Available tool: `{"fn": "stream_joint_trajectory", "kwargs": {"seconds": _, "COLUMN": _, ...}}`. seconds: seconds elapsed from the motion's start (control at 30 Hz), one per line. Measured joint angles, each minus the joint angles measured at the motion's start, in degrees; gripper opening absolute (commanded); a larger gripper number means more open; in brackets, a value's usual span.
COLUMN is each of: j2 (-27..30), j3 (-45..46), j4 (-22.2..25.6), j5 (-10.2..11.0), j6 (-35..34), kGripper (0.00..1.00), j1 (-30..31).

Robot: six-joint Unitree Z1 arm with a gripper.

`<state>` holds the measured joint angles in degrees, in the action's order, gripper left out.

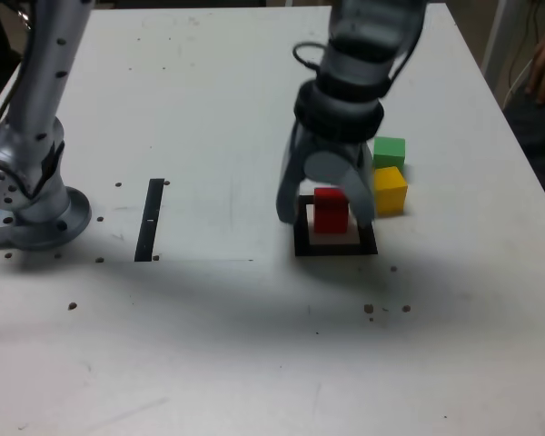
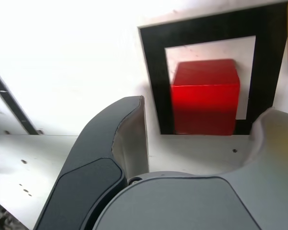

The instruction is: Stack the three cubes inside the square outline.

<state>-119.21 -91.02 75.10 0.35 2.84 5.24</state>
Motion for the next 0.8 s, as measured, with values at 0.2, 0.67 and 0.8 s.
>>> {"fn": "stream_joint_trajectory", "kwargs": {"seconds": 0.2, "j2": 0.44, "j3": -8.67, "j4": 5.53, "j5": 4.11, "j6": 0.96, "kGripper": 1.0, "j1": -1.05}}
{"fn": "stream_joint_trajectory", "kwargs": {"seconds": 0.67, "j2": -11.1, "j3": -29.15, "j4": 10.89, "j5": 4.06, "j6": 1.54, "kGripper": 1.0, "j1": -4.47}}
{"fn": "stream_joint_trajectory", "kwargs": {"seconds": 0.8, "j2": -12.67, "j3": -30.09, "j4": 11.29, "j5": 3.61, "j6": 1.09, "kGripper": 0.99, "j1": -4.87}}
